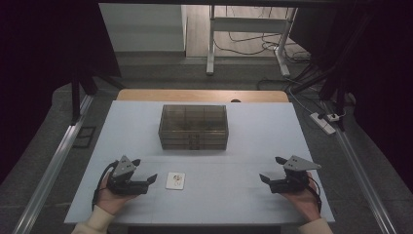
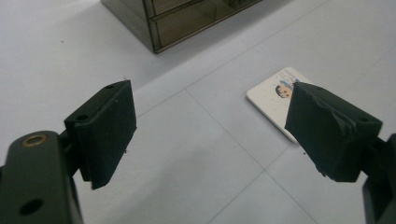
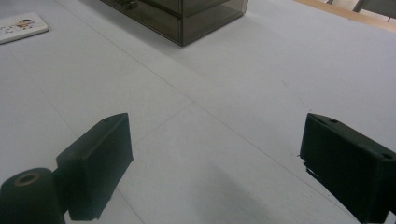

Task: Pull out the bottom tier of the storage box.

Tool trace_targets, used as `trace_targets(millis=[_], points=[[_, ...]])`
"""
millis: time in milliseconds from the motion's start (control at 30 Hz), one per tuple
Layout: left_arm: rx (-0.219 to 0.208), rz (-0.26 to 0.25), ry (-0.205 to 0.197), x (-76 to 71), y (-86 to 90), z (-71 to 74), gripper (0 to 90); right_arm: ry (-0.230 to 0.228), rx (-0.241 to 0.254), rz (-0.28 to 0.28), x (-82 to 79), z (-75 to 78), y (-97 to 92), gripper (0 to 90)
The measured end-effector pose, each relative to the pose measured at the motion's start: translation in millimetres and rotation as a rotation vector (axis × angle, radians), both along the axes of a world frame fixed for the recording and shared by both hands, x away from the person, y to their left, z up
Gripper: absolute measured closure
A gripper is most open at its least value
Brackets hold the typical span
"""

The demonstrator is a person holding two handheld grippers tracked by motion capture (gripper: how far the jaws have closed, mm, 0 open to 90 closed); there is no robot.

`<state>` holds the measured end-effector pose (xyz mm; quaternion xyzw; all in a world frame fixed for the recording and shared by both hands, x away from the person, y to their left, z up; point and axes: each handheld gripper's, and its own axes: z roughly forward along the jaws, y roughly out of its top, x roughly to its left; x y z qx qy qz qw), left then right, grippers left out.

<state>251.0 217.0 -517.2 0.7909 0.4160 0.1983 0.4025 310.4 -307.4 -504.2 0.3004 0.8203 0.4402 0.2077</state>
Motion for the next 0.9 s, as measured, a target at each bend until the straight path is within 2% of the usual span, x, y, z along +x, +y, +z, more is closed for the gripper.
trace_targets(millis=[300, 533, 767, 900], points=[[0.004, 0.004, -0.017, -1.7, 1.3, 0.8, 16.6, -0.010, 0.009, 0.007, -2.1, -1.1, 0.0, 9.0], [0.025, -0.004, -0.046, -1.5, 1.0, -0.3, 16.4, -0.032, 0.013, -0.002, -2.4, -2.5, 0.3, 9.0], [0.052, -0.010, -0.061, -0.3, -1.4, -1.8, 15.8, -0.019, 0.006, 0.002, -2.3, -3.5, 1.2, 9.1], [0.048, -0.006, -0.068, -0.4, -1.4, -1.4, 15.8, -0.013, 0.000, 0.002, -2.2, -3.9, 1.7, 9.1]])
